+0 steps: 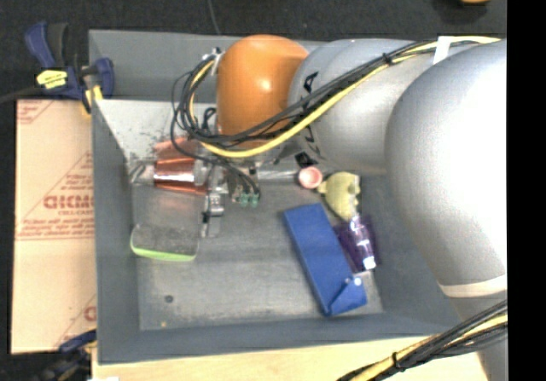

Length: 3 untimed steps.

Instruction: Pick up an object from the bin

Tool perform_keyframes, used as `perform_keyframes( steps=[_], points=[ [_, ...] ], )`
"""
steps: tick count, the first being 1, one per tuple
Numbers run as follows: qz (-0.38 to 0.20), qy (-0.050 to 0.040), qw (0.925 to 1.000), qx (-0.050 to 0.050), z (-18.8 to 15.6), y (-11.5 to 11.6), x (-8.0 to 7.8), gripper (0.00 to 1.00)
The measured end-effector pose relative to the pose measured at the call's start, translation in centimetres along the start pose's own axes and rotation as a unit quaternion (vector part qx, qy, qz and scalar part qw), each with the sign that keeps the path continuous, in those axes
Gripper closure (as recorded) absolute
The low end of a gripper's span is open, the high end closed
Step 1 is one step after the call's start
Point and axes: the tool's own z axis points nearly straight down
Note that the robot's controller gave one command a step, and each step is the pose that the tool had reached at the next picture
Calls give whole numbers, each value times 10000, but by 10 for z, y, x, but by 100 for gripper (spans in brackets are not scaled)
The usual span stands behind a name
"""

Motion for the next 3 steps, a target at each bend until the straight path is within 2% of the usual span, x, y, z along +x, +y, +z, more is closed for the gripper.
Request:
perform_keyframes(
  steps=[1, 2, 3],
  points=[
    [33, -59, 10000, -6, -2, 1, -1, 0],
    [260, -1, 9997, -11, 82, 55, 53, 0],
    [541, -81, 9985, -18, 79, 51, 66, 0]
  ],
)
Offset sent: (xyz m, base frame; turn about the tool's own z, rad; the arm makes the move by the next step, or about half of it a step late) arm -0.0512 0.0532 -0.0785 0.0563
